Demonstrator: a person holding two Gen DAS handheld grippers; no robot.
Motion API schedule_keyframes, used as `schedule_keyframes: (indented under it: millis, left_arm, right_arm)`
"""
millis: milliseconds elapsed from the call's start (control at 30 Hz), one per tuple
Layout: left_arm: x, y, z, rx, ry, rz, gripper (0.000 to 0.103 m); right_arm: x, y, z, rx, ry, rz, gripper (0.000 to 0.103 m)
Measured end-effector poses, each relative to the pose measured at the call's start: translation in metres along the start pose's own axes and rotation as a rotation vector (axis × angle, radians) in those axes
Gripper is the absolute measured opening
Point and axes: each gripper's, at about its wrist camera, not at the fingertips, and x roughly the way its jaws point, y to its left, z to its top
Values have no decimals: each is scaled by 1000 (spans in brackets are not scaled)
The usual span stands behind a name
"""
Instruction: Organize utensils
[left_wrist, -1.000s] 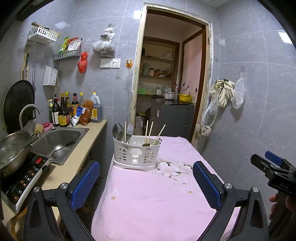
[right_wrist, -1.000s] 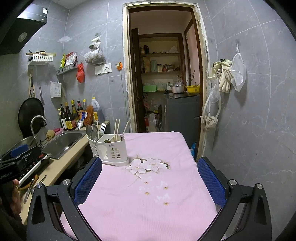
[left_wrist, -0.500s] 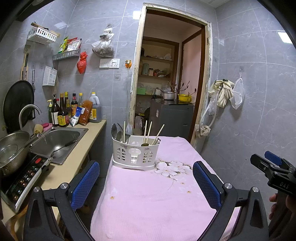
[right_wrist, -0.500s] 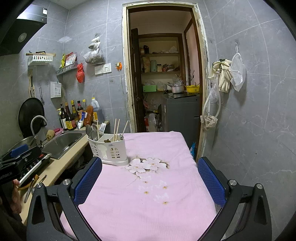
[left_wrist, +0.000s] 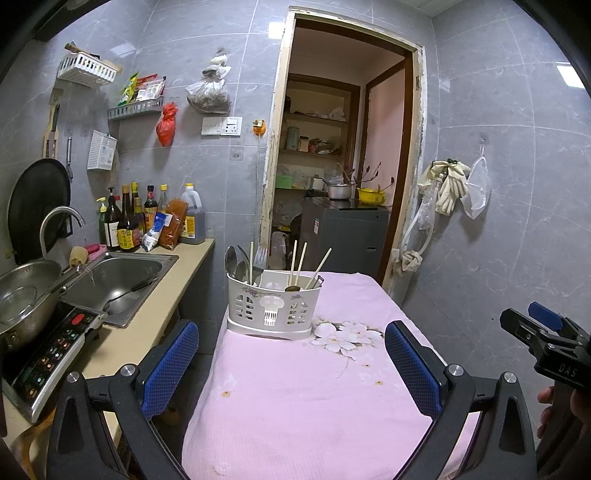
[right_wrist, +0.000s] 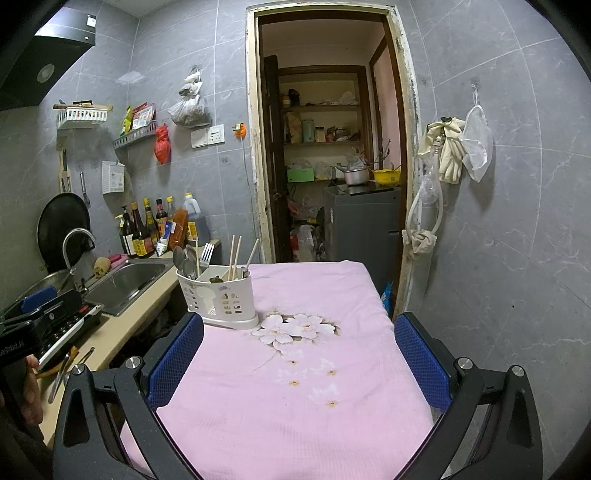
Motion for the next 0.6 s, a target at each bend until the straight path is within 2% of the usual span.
schedule_keyframes:
  millis: [600]
  left_arm:
    - [0,1,0,-1,0,-1,102]
  right_arm:
    - [0,-2,0,-1,1,0,101]
